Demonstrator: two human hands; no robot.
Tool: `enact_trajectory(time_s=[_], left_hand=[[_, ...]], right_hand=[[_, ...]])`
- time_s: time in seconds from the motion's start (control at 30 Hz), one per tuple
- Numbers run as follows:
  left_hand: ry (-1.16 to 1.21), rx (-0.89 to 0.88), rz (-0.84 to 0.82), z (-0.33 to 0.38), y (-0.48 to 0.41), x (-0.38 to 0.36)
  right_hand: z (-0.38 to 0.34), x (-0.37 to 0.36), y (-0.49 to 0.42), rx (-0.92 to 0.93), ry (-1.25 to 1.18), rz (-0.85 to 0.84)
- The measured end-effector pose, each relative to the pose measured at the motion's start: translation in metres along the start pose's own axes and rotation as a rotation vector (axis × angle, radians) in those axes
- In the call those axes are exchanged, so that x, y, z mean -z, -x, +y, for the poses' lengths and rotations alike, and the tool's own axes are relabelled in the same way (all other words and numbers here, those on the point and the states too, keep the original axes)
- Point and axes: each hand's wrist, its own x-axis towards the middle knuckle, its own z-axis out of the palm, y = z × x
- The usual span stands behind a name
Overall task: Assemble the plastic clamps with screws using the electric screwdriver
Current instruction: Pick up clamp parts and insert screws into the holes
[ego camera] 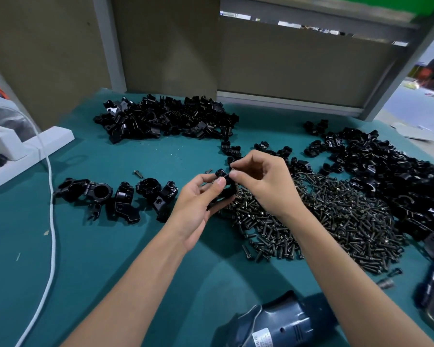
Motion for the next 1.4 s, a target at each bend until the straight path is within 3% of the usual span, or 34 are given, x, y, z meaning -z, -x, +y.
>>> enact_trajectory(time_s=[0.2,0.33,0.4,0.47,0.53,0.63,0.87,1.07,1.27,1.4], left_hand=[[-0.158,-0.074,0.049,-0.002,-0.002,0.003],[-0.077,-0.061,0.056,0.002,-0.001,0.005],[0.012,-0.040,0.048,0.004,-0.001,0.004],[0.076,-0.018,0.039,0.005,-0.001,0.003],[0.101,0.001,0.030,0.007,-0.001,0.004],[0.108,0.021,0.037,0.007,-0.001,0.005],[0.086,0.065,0.032,0.002,0.000,0.003],[0.100,0.078,0.034,0.004,0.001,0.002],[0.121,0.095,0.034,0.007,0.002,0.001],[0.146,0.099,0.032,0.007,0.001,0.001]], right_hand=[[-0.002,-0.009,0.005,0.032,0.010,0.056],[0.001,0.000,0.011,0.020,0.038,-0.103],[0.005,0.015,0.015,0.048,0.155,-0.138],[0.015,0.046,0.018,-0.016,0.322,-0.018],[0.028,0.084,0.022,-0.147,0.607,0.056],[0.051,0.123,0.036,-0.390,0.837,-0.056],[0.065,0.120,0.042,-0.259,0.889,-0.054],[0.061,0.106,0.028,-0.273,0.916,-0.080],[0.055,0.114,0.030,-0.478,0.996,-0.208],[0.056,0.121,0.038,-0.459,0.947,-0.224]])
